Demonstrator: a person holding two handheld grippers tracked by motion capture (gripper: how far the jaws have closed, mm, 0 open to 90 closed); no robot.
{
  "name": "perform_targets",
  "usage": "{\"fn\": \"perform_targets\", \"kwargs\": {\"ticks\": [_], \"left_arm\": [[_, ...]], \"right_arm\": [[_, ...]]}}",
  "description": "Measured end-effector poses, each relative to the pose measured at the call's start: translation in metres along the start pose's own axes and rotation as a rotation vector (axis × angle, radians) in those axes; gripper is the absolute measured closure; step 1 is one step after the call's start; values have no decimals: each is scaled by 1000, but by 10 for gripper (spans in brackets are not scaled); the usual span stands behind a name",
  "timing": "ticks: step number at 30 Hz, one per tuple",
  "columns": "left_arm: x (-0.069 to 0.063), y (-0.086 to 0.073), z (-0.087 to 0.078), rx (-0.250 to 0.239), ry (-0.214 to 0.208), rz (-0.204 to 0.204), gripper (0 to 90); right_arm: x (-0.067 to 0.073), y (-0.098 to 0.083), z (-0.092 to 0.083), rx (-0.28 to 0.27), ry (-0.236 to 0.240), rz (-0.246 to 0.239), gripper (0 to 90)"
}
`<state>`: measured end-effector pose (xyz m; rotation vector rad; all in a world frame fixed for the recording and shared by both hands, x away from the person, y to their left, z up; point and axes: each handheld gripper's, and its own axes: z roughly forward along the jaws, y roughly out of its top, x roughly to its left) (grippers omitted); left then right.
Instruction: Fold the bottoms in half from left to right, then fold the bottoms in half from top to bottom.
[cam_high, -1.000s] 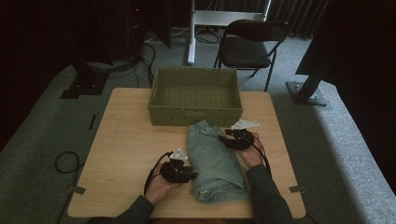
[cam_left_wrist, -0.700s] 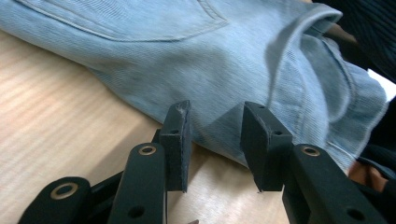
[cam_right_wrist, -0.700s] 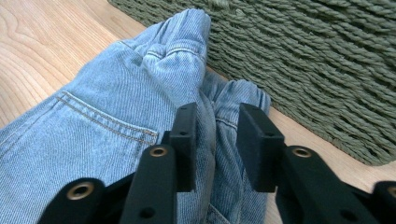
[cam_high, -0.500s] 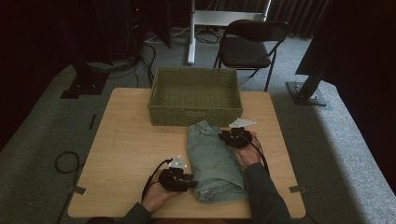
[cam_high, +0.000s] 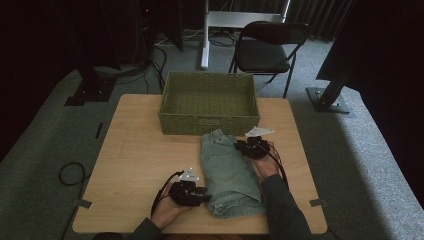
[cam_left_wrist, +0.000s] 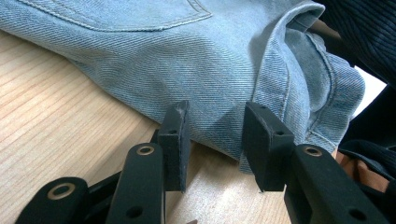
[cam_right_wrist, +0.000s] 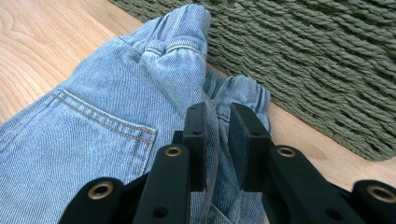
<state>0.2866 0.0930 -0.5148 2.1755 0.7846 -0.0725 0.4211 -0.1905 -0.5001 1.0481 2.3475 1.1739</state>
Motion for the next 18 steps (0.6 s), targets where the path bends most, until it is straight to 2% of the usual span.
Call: {"fn": "perform_targets", "kwargs": {"ticks": [11,18], "left_arm": [[-4,1,-3,-7,-4,12,620],[-5,-4,-8,-15,-7,8,612]], "right_arm": [[-3,-3,-5,-3,-15,7,826],[-3,-1,-6,-25,4,14,741]]}}
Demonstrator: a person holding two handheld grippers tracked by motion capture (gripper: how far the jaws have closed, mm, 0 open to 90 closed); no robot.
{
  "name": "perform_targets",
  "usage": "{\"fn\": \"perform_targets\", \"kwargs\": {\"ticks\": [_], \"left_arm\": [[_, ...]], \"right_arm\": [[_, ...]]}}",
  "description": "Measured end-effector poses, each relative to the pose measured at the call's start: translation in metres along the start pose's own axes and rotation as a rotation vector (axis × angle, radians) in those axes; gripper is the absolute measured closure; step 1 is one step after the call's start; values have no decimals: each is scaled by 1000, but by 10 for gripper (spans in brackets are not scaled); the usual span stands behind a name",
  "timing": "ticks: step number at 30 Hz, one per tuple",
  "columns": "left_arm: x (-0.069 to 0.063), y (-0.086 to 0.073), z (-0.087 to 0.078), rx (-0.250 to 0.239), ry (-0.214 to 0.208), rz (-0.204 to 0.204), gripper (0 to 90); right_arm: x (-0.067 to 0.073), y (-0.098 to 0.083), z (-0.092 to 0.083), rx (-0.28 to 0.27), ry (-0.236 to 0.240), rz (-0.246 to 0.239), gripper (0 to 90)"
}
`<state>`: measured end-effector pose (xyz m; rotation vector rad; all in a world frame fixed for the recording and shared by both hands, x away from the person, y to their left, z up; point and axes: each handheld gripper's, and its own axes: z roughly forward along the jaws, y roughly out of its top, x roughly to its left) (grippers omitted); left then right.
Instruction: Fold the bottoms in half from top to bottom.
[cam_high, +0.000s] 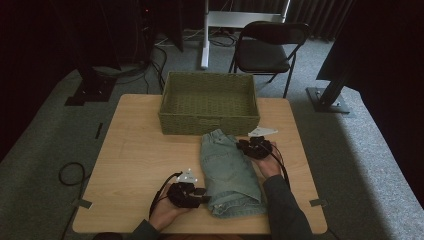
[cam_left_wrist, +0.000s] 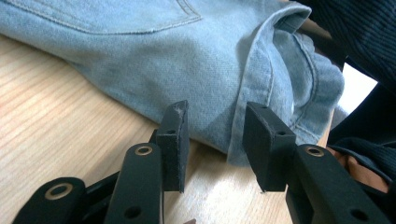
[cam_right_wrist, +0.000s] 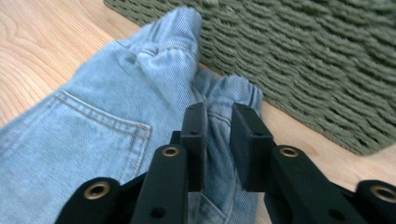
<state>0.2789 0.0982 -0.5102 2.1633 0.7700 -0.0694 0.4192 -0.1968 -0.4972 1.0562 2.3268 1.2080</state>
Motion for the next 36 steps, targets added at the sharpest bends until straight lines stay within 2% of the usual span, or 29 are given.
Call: {"fn": "perform_targets", "kwargs": {"ticks": [4,6,13,19,22,24,26,28,31,33,36], "left_arm": [[0,-3,-3,-4,-4,-3,612],[1,-4,-4,-12,-20,-3,612],[-4,-6,3,13,-63,46,592],[-8,-7,9,37,-80,62,582],[-15,-9,15,64,-100,84,570],[-19,-11,20,84,-89,109,569],[-21,-12,23,91,-75,103,598],[-22,-13,23,99,-55,114,700],[-24,-14,21,82,-37,130,776],[-26,-12,19,85,5,145,797],[-23,-10,13,65,76,124,808]], "right_arm": [[4,8,1,-8,12,-17,708],[5,12,3,-11,14,-23,685],[6,16,14,18,17,-26,641],[7,16,23,39,25,-24,669],[8,15,26,57,31,-27,738],[8,14,27,67,31,-31,816],[10,15,26,69,25,-37,862],[12,16,24,69,16,-50,873],[15,18,19,55,-15,-69,875],[16,21,11,33,-32,-69,876],[11,22,-5,-18,-63,-34,876]]}}
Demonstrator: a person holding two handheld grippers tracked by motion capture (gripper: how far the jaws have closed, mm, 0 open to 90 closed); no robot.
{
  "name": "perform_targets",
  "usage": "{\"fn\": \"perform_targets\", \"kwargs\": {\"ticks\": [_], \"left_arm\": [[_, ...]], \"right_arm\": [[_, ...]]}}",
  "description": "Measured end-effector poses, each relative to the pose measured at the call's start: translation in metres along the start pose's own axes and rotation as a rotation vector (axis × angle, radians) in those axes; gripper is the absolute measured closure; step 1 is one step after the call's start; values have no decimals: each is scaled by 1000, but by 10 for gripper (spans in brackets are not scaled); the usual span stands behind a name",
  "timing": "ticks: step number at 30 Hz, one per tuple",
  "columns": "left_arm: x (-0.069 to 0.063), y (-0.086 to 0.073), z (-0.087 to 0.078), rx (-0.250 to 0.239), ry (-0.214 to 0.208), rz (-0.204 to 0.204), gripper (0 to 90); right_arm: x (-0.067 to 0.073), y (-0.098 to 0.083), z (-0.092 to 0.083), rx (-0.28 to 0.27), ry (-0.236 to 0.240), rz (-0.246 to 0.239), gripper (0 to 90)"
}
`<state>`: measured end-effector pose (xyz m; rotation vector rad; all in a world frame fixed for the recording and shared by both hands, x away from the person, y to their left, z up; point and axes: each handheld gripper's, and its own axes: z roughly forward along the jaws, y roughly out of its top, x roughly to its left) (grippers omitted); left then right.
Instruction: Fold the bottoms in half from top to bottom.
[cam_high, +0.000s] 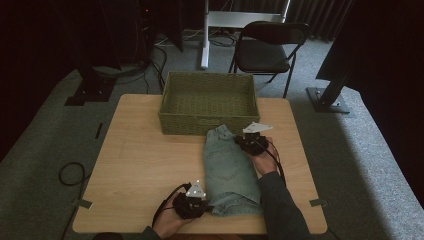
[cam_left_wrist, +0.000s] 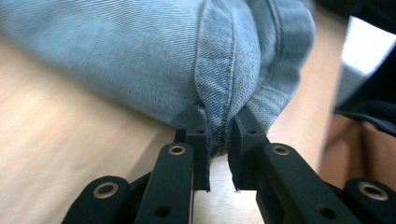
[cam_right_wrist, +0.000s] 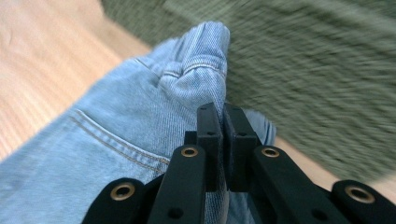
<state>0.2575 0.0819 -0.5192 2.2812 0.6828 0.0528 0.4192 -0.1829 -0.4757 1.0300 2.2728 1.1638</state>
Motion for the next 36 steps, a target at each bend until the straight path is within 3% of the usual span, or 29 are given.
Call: {"fn": "perform_targets", "kwargs": {"ticks": [2,4,7,9,14,20,27,32,36], "left_arm": [[5,0,-6,-12,49,-24,814],[10,-1,-14,-34,71,-50,817],[11,-5,-21,-37,123,-43,819],[10,-7,-23,-41,117,-46,819],[4,-10,-20,-28,128,-22,810],[2,-13,-23,-26,95,-15,788],[5,-20,-32,-20,110,-27,748],[11,-22,-28,-46,98,-68,588],[9,-18,-18,-45,87,-44,469]], "right_arm": [[-7,-2,-11,-12,-36,23,876],[-16,-9,-20,-4,-69,51,876],[-29,-26,-27,17,-94,103,876],[-36,-39,-31,24,-82,146,876],[-37,-61,-33,39,-87,182,874],[-39,-70,-34,56,-97,199,865],[-40,-71,-32,65,-99,211,862],[-41,-73,-30,69,-100,214,859],[-41,-73,-30,72,-100,208,849]]}}
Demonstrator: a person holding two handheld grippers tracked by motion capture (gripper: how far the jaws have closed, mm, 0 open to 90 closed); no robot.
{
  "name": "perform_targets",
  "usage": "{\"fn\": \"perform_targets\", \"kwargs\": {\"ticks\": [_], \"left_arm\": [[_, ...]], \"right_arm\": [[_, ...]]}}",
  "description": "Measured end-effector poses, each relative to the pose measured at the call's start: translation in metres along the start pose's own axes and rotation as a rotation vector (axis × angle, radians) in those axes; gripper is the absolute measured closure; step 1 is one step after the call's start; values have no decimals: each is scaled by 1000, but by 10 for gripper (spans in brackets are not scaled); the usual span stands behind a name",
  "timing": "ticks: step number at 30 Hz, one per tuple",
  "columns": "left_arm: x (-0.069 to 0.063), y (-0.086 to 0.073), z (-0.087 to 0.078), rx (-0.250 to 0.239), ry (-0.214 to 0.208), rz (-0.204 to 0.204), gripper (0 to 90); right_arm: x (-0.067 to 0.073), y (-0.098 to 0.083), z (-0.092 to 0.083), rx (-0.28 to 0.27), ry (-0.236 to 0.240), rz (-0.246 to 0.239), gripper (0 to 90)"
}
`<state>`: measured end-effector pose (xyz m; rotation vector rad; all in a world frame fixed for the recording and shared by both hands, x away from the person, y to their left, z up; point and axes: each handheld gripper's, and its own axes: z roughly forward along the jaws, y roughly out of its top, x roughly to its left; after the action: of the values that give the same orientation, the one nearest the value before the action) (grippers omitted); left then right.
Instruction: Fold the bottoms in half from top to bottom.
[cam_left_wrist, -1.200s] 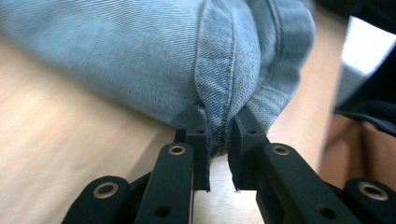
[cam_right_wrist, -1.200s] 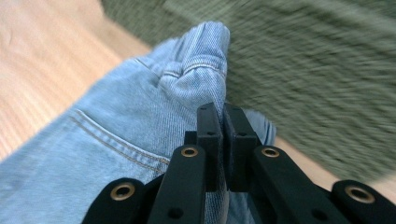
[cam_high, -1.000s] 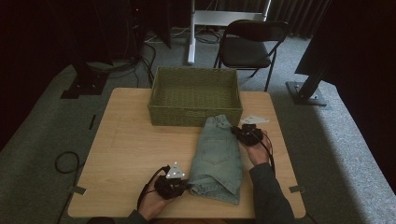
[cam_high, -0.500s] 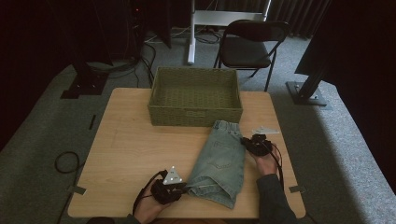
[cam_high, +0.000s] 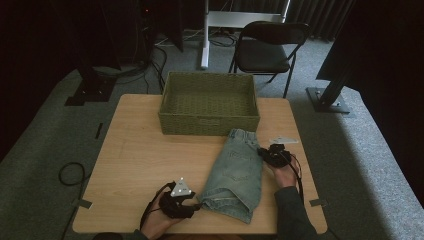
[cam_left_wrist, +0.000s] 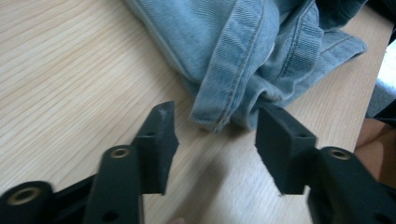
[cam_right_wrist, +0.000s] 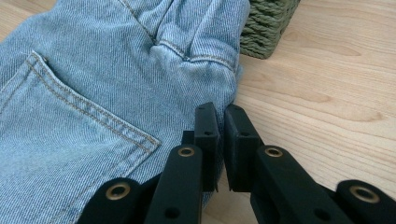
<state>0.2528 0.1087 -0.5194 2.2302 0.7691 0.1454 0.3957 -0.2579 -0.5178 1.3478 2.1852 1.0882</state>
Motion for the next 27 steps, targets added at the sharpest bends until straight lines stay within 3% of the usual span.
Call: {"fn": "perform_targets", "kwargs": {"ticks": [2,5,7,10,14,17,20,27], "left_arm": [[-3,3,6,7,-17,20,451],[-7,6,15,35,-5,48,454],[-9,7,16,39,14,73,525],[-8,8,12,22,53,71,679],[-9,8,6,-4,82,76,709],[-14,10,2,-13,104,108,729],[-18,13,-4,-18,96,127,743],[-19,13,-22,-34,60,123,751]], "right_arm": [[-1,0,0,-1,2,-1,842],[-1,-1,-2,0,0,0,830],[0,-1,-4,0,-5,-3,823],[1,-3,-8,-3,-11,-15,790],[5,-4,-13,-12,-9,-40,759],[13,-4,-15,-19,5,-79,736],[19,-3,-17,-35,19,-108,722],[27,-2,-17,-59,63,-140,702]]}}
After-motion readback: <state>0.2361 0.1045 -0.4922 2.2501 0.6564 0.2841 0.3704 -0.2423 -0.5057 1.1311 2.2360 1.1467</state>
